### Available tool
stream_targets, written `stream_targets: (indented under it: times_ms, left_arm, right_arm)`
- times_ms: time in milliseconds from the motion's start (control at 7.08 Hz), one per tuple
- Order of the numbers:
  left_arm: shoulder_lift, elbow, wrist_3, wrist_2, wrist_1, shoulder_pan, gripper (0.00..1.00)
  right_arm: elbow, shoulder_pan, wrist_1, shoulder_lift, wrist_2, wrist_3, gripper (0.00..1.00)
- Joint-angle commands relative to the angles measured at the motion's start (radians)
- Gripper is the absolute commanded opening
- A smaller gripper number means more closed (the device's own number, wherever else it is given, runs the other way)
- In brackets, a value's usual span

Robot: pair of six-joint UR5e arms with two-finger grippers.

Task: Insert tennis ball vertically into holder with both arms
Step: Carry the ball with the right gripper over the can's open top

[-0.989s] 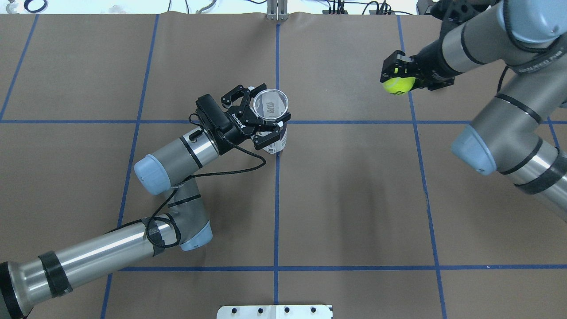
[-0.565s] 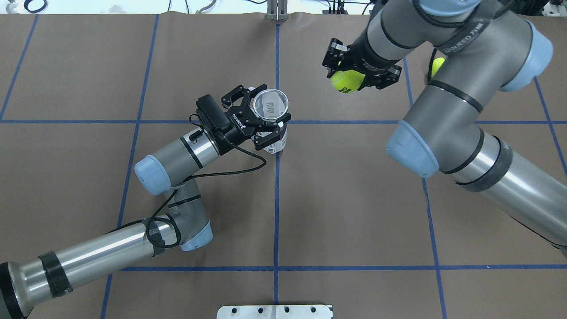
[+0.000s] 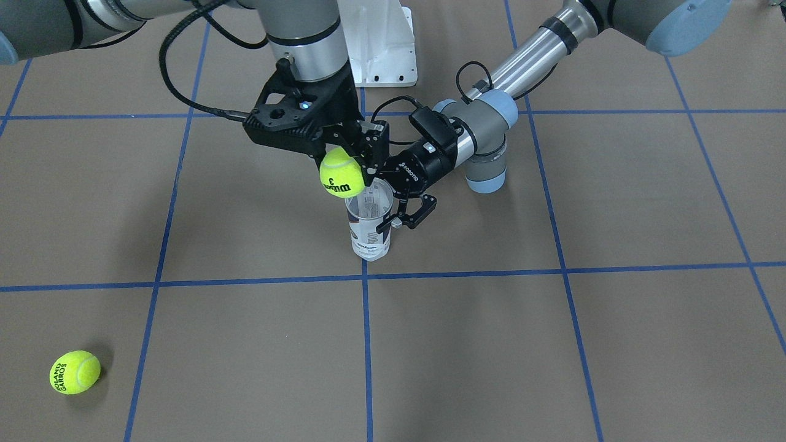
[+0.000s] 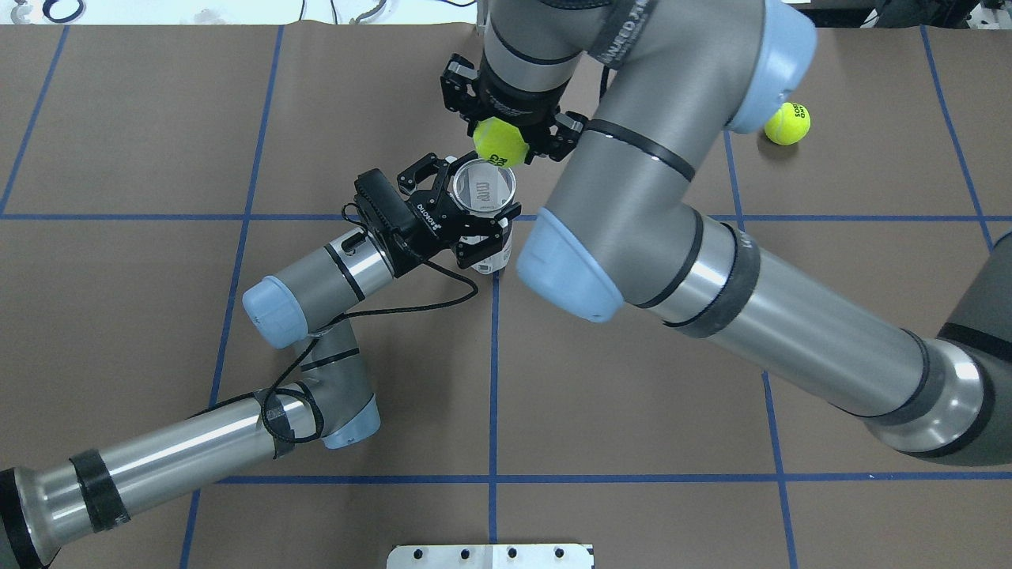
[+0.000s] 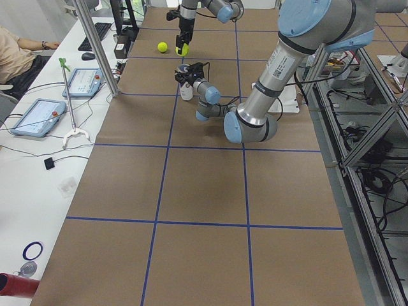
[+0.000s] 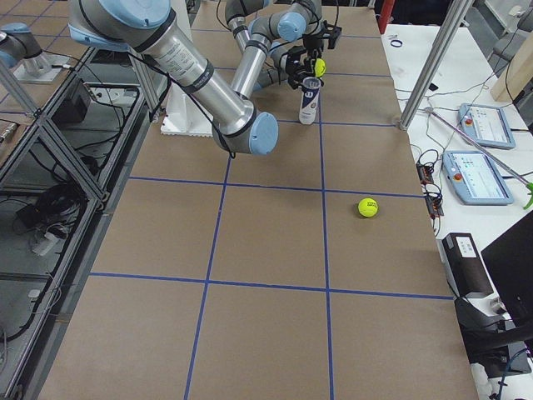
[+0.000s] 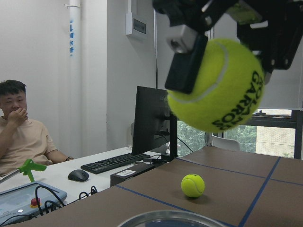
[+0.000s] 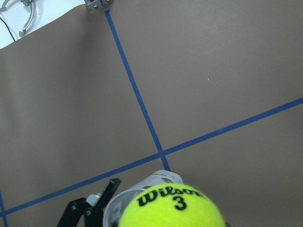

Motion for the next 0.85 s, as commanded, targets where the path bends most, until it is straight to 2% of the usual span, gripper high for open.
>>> stream_targets:
  times_ms: [0,141,283,424,565,706]
  left_arm:
    - [0.0,-0.001,0.0,0.0,0.002,0.0,0.99]
    - [0.0,-0.001,0.0,0.0,0.002,0.0,0.99]
    - [0.0,-0.001,0.0,0.0,0.002,0.0,0.99]
    - [0.0,-0.001,0.0,0.0,0.002,0.0,0.99]
    - [0.0,-0.001,0.0,0.0,0.002,0.0,0.99]
    - [0.0,-0.001,0.0,0.0,0.002,0.0,0.99]
  right_arm:
    - [-0.079,-0.041,-0.004,0.046,-0.052,0.015,0.22]
    - [-0.077,-0.054,-0.004,0.042,-0.063,0.015,0.37]
    - [-0.077,-0.061,-0.004,0.036,-0.069,0.014,0.42]
    - [-0.076,-0.066,-0.004,0.03,-0.08,0.014,0.67]
    - [-0.074,-0.07,-0.006,0.024,-0.1,0.012,0.83]
    - [-0.073,-0.072,-0.007,0.024,-0.1,0.012,0.92]
